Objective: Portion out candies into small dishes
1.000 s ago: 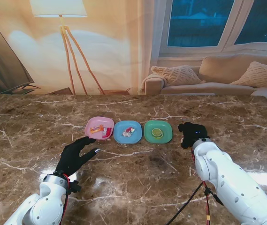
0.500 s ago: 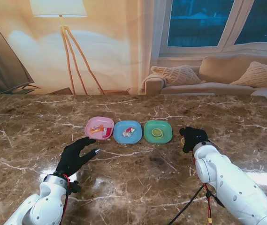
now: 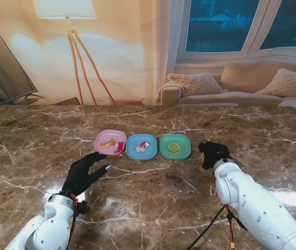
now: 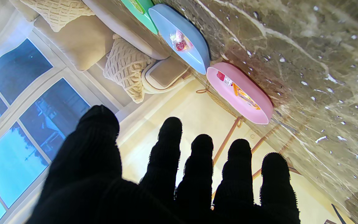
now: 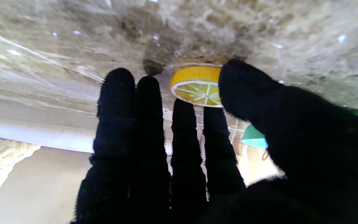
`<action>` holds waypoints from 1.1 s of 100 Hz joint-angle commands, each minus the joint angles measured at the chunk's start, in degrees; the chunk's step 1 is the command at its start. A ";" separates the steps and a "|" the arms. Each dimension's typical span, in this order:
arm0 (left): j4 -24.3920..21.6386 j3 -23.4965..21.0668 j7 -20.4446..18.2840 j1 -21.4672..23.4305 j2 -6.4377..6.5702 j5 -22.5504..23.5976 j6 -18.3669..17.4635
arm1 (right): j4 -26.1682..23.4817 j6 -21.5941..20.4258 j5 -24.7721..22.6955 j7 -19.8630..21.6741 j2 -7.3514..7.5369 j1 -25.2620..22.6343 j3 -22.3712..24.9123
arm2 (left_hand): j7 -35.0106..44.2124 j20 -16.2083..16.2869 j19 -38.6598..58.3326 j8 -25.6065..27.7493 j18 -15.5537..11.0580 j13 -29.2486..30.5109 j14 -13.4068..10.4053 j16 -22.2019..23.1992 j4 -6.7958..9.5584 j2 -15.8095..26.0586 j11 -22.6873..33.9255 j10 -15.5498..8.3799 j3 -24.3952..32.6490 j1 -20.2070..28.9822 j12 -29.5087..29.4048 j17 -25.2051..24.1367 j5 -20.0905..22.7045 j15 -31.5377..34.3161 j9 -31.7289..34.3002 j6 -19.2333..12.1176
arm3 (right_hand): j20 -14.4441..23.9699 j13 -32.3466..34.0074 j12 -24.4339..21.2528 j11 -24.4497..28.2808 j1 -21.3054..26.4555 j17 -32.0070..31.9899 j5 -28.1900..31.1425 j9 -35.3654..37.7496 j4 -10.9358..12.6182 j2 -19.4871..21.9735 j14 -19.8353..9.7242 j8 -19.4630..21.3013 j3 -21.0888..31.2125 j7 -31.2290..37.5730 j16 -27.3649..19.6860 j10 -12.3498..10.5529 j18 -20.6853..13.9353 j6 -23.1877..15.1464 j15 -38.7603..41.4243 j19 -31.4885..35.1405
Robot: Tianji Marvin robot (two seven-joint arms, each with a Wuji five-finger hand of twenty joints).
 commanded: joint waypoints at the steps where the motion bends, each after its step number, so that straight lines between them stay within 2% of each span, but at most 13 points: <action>1: 0.07 0.21 0.14 0.28 -0.05 -0.01 -0.02 | 1.84 0.09 0.60 1.03 -0.34 -1.07 -0.82 | -0.37 -1.12 -1.42 0.34 -1.38 -1.00 -0.52 -0.35 1.17 1.90 -0.64 0.68 -1.41 1.21 -0.77 -1.16 0.95 -1.65 -0.71 0.15 | 1.35 3.53 1.15 1.88 1.61 1.00 2.20 2.08 -0.71 -0.64 -2.13 0.59 0.03 1.67 0.15 -1.23 -1.19 -1.63 0.21 2.07; 11: -0.02 0.17 -0.02 0.35 -0.02 -0.07 0.00 | 2.75 -0.02 1.34 0.38 -0.45 -1.10 -1.35 | -0.38 -1.18 -1.47 0.34 -1.37 -0.99 -0.51 -0.35 1.15 2.00 -0.71 0.68 -1.44 1.23 -0.80 -1.24 0.98 -1.65 -0.77 0.16 | 1.15 3.58 1.23 1.61 1.00 1.01 2.96 2.81 -1.68 -1.80 -2.30 0.10 -2.29 2.33 0.11 -1.25 -1.23 -2.27 0.13 2.09; 28: 0.01 0.19 -0.08 0.33 -0.02 -0.11 -0.07 | 3.88 -0.32 2.29 -0.47 -0.60 -1.21 -1.96 | -0.25 -1.21 -1.44 0.41 -1.29 -1.00 -0.54 -0.37 1.13 2.05 -0.73 0.67 -1.51 1.33 -0.79 -1.20 1.29 -1.67 -0.68 0.02 | 1.06 4.21 1.24 1.35 1.53 1.44 4.73 4.43 -2.04 -1.98 -2.50 -0.42 -2.98 3.21 0.15 -1.47 -1.40 -3.64 0.35 2.42; 45: 0.03 0.25 -0.18 0.29 0.00 -0.16 -0.09 | 5.45 -0.95 3.61 -1.74 -0.89 -0.98 -2.63 | -0.23 -1.25 -1.44 0.44 -1.23 -1.00 -0.55 -0.37 1.11 2.10 -0.73 0.63 -1.60 1.32 -0.78 -1.21 1.31 -1.68 -0.63 -0.08 | 0.97 6.55 1.61 1.49 3.19 3.20 6.73 6.83 0.27 0.87 -2.82 -1.30 3.06 4.49 0.03 -1.94 -2.00 -4.05 0.51 3.69; 55: 0.05 0.28 -0.24 0.26 0.01 -0.20 -0.11 | 7.07 -1.53 4.49 -3.57 -1.18 -0.55 -3.50 | -0.24 -1.26 -1.44 0.44 -1.23 -0.98 -0.49 -0.36 1.11 2.14 -0.74 0.68 -1.65 1.29 -0.77 -1.20 1.29 -1.68 -0.63 -0.08 | 0.66 7.96 2.90 1.87 4.08 4.12 7.55 8.04 -1.81 0.16 -2.50 -1.98 6.01 5.62 1.95 -2.03 -2.17 -4.32 0.40 4.50; 77: 0.08 0.32 -0.26 0.21 0.00 -0.27 -0.09 | 9.52 -2.18 5.60 -6.01 -1.51 -0.27 -5.24 | -0.22 -1.30 -1.50 0.46 -1.09 -0.96 -0.45 -0.36 1.12 2.18 -0.77 0.65 -1.72 1.30 -0.77 -1.22 1.37 -1.68 -0.59 -0.01 | 0.55 8.96 3.39 1.67 3.70 4.67 8.27 9.27 -1.82 -1.67 -2.52 -2.37 6.51 6.08 2.64 -2.31 -1.90 -4.63 0.25 5.01; 91: 0.10 0.37 -0.39 0.16 0.02 -0.33 -0.10 | 10.60 -2.78 6.09 -7.58 -1.73 -0.26 -5.68 | -0.23 -1.31 -1.50 0.47 -1.09 -0.99 -0.56 -0.37 1.12 2.27 -0.80 0.71 -1.76 1.32 -0.77 -1.21 1.37 -1.70 -0.61 -0.07 | 0.64 11.39 5.62 1.53 5.21 6.39 10.55 12.22 -3.28 -2.69 -2.34 -2.54 7.92 7.18 3.39 -2.52 -2.07 -5.29 0.49 6.55; 93: 0.10 0.38 -0.40 0.16 0.02 -0.33 -0.10 | 10.76 -2.86 6.13 -7.91 -1.76 -0.24 -5.74 | -0.23 -1.31 -1.50 0.47 -1.09 -1.04 -0.44 -0.37 1.12 2.22 -0.81 0.76 -1.76 1.36 -0.77 -1.21 1.37 -1.72 -0.64 -0.03 | -1.16 11.87 6.59 0.64 5.36 6.57 10.90 12.92 -3.78 -3.03 -2.33 -2.74 8.36 7.49 3.64 -2.57 -2.07 -5.38 0.40 7.31; 95: 0.10 0.38 -0.39 0.16 0.02 -0.32 -0.11 | 10.96 -2.94 6.14 -8.31 -1.80 -0.21 -5.80 | -0.25 -1.31 -1.50 0.46 -1.09 -0.98 -0.53 -0.36 1.12 2.24 -0.81 0.77 -1.77 1.34 -0.77 -1.21 1.33 -1.70 -0.61 -0.01 | -4.49 12.41 7.01 0.35 5.54 6.74 11.37 13.61 -4.04 -3.48 -2.38 -2.99 8.67 7.94 3.73 -2.73 -2.01 -5.56 0.42 8.87; 101: 0.12 0.39 -0.39 0.15 0.02 -0.32 -0.12 | 11.45 -3.26 6.35 -9.23 -1.95 -0.11 -5.92 | -0.25 -1.31 -1.51 0.47 -1.10 -0.99 -0.50 -0.37 1.14 2.25 -0.83 0.73 -1.76 1.38 -0.77 -1.24 1.33 -1.71 -0.66 -0.04 | -9.58 13.67 7.24 0.11 6.41 7.07 12.58 15.27 -4.58 -5.13 -2.28 -3.50 9.86 8.65 3.71 -3.02 -1.60 -6.14 0.63 11.51; 110: 0.12 0.39 -0.41 0.15 0.03 -0.30 -0.13 | 12.22 -3.49 6.62 -10.46 -2.15 0.14 -6.21 | -0.23 -1.32 -1.53 0.48 -1.14 -1.01 -0.44 -0.37 1.14 2.21 -0.80 0.73 -1.79 1.37 -0.76 -1.21 1.39 -1.71 -0.59 -0.06 | -11.63 14.50 7.23 -0.09 6.42 7.32 13.73 16.35 -4.80 -6.29 -2.28 -3.77 11.57 9.15 3.70 -3.24 -1.25 -6.54 0.56 12.85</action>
